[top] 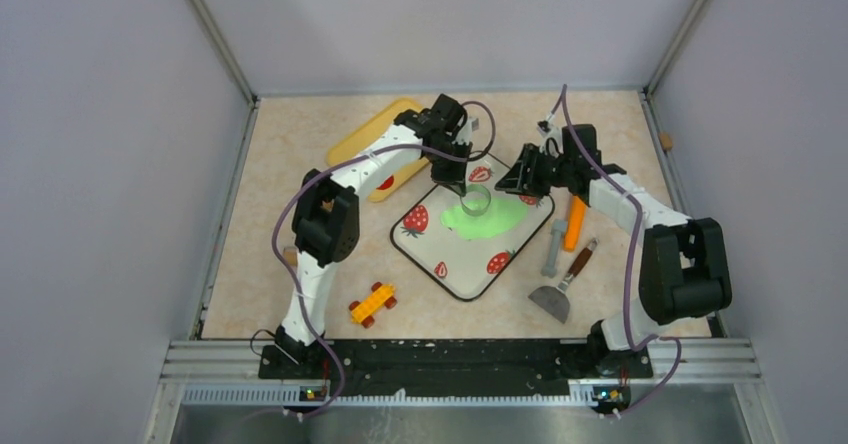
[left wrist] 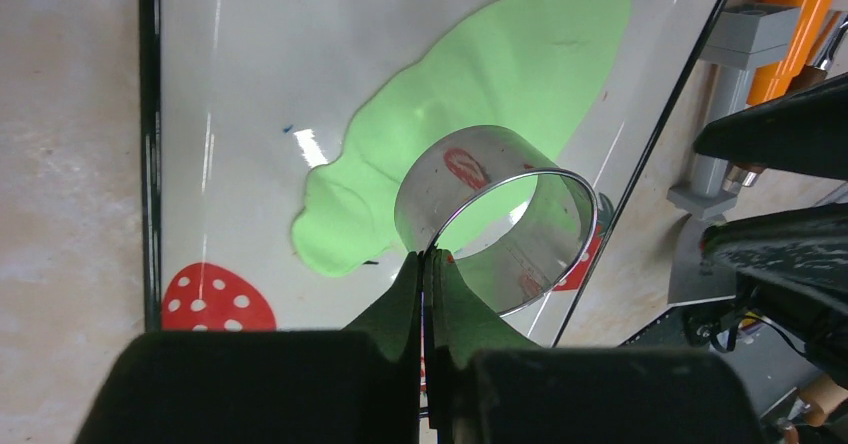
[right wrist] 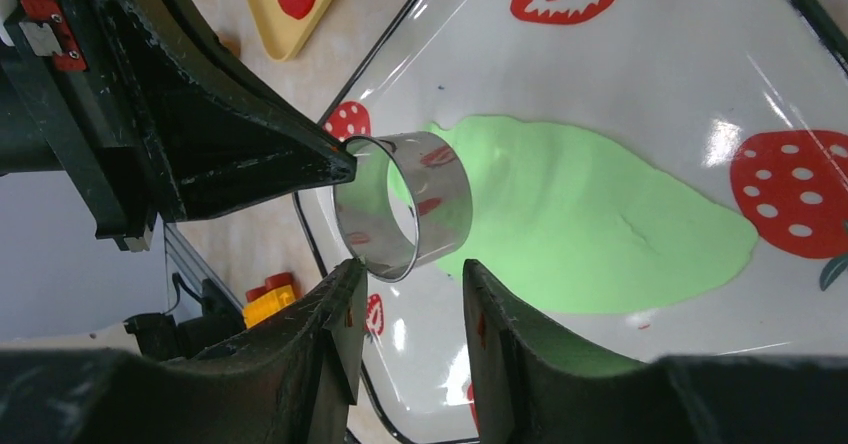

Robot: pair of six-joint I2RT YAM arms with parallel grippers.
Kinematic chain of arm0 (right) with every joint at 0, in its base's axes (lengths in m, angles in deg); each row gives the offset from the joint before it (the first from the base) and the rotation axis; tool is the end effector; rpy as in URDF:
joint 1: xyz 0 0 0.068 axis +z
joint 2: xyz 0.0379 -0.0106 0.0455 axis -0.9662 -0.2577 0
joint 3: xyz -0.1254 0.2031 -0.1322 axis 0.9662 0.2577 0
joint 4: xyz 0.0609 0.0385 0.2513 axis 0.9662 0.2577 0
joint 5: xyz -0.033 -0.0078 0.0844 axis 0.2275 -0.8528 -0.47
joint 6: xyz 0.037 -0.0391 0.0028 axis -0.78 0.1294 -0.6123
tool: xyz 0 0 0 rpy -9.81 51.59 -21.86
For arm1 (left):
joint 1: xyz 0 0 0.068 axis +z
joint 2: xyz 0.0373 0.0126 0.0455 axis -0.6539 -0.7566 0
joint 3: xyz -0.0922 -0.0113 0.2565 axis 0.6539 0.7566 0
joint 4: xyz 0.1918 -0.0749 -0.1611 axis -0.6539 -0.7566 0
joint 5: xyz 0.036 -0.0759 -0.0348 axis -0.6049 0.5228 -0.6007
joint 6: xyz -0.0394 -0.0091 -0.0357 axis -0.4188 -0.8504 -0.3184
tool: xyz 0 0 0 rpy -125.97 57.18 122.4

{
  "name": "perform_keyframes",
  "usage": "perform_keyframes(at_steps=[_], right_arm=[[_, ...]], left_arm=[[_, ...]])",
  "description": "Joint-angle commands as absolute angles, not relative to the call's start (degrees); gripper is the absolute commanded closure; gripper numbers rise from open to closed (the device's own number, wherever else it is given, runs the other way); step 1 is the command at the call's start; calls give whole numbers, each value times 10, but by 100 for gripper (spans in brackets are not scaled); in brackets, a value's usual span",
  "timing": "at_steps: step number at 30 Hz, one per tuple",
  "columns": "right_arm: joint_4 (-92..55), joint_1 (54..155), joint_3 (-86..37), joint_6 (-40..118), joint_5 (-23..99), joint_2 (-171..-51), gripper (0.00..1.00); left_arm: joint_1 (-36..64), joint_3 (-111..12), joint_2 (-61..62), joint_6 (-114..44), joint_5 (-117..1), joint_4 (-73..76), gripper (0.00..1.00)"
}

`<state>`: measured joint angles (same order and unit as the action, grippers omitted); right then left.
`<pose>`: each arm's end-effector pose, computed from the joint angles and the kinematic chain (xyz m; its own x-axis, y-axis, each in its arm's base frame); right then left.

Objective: Roll out the dumpling wrappers from the dough

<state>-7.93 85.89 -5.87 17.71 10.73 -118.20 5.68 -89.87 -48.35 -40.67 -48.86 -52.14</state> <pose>0.3186 0.0818 0.2323 -0.8544 0.2280 -0.4668 -0.1926 0.6955 0.6922 0.3782 -0.2796 0.2419 -0.8975 0.2806 -0.3404 0.4069 0.8246 -0.3931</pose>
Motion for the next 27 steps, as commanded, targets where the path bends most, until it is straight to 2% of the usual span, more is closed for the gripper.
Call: perform_keyframes(at_steps=[1,15,27], right_arm=[[-113,874,-47,164,95,-1185,59],[-75,875,-17,210,90,-1194,61],[-69,875,-17,223,91,-1215,60]], left_arm=[[44,-915,-495,-442,-459,-486,100],[33,-919,-517,-425,-480,-488,100],[33,-931,-541,-410,-444,-487,100]])
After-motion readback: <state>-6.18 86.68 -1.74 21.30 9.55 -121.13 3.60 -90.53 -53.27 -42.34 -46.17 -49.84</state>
